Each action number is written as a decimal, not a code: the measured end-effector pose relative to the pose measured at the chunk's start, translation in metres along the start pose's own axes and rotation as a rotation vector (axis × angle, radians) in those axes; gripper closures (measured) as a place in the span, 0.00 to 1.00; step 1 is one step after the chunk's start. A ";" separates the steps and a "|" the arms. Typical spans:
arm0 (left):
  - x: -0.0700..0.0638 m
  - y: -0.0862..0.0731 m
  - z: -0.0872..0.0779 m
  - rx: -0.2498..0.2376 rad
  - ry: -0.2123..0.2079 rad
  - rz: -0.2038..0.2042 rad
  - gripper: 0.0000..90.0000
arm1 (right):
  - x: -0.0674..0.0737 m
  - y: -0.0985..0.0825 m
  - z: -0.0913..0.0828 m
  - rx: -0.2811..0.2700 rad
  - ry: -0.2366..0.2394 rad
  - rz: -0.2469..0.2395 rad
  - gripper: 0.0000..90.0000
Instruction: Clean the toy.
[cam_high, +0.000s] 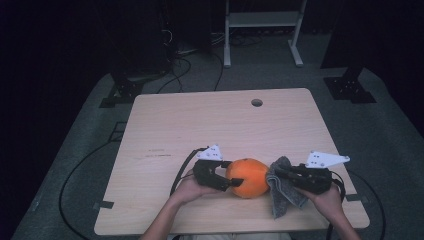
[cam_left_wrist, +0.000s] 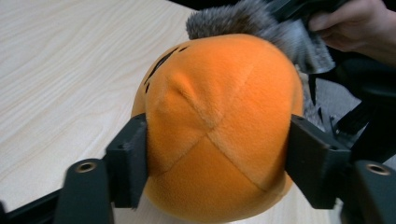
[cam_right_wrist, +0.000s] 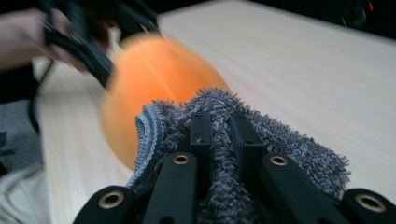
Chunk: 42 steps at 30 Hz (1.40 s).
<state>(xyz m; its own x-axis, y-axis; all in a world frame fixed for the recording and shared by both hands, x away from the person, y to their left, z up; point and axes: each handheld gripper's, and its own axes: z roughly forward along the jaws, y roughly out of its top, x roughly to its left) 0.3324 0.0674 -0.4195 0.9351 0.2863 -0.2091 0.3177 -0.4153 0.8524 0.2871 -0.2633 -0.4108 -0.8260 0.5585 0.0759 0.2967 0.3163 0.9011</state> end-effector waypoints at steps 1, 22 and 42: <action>-0.002 0.003 -0.003 -0.006 0.007 -0.004 0.37 | 0.004 0.007 0.000 -0.017 0.008 -0.014 0.90; 0.000 0.006 -0.011 -0.013 -0.018 -0.013 0.10 | 0.008 0.005 0.040 -0.083 0.106 0.035 0.90; 0.007 0.013 0.017 0.100 -0.065 0.107 0.07 | 0.000 -0.009 0.025 -0.064 0.044 0.039 0.90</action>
<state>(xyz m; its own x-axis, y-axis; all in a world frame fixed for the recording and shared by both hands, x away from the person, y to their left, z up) 0.3455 0.0493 -0.4183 0.9715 0.1812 -0.1530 0.2271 -0.5253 0.8201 0.2961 -0.2466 -0.4298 -0.8350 0.5349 0.1293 0.2995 0.2445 0.9222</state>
